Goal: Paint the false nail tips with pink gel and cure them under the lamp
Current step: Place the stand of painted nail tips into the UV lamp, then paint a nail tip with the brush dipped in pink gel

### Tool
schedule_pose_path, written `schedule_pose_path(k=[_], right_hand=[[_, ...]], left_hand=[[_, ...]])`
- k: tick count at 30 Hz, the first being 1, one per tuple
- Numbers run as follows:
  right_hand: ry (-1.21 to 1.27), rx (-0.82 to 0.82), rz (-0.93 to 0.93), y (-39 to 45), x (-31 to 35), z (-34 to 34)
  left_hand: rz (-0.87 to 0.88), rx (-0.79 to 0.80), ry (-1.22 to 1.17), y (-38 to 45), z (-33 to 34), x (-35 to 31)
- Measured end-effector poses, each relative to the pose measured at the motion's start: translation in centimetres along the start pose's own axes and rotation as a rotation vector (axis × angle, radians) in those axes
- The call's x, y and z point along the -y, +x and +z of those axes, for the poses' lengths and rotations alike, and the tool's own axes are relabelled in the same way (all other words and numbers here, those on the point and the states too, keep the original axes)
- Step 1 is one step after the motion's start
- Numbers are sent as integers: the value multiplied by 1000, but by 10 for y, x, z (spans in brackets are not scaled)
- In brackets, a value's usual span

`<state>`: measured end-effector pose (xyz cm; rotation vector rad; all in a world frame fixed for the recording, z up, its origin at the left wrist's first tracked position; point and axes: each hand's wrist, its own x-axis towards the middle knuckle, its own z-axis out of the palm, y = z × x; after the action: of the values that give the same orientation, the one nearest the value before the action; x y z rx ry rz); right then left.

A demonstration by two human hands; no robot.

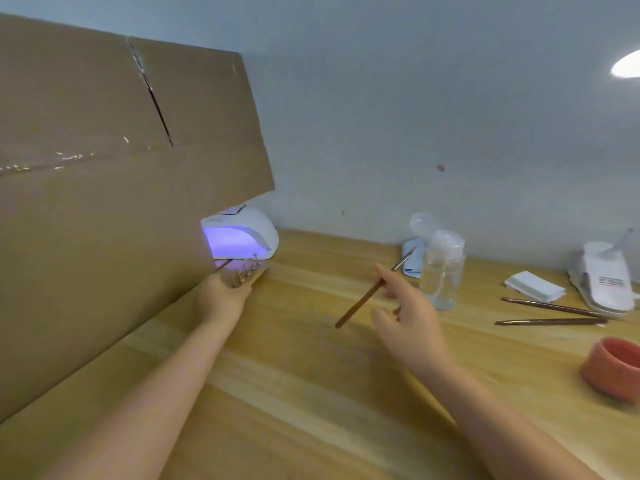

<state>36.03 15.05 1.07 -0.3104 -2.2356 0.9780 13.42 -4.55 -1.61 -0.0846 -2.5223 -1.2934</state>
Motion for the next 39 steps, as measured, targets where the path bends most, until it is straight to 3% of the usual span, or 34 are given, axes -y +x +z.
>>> schedule_pose_path(k=[2,5,9,13,17,22,29,34,36,39], right_hand=[[92,-20,49,3,8,-19],[84,-32,-24,-7,21,-56],[-198,-86,-201,-43,15,-126],[-375,-232,-233,-81,-11,-193],[-496,-397,-185,-111,-55,-259],[-384,-613,12,-135,-105,-293],[-353,-523,-5,-136,-117,-282],[-370,-390,-175,-141,-98,-266],[-313,-310,-189,-142,-88,-260],[-200,-193,-131,-145,-76,-249]], left_hand=[[-11,14,-114,-18,-7,-5],[33,71,-281,-44,-12,-23],[194,191,-435,-87,-8,-93],[385,394,-552,-152,1,-173],[457,703,-724,-225,16,-221],[552,875,-591,-287,51,-229],[679,929,-334,-305,80,-191],[908,969,-93,-299,87,-185],[990,863,-26,-300,82,-185],[1076,628,-286,-309,70,-187]])
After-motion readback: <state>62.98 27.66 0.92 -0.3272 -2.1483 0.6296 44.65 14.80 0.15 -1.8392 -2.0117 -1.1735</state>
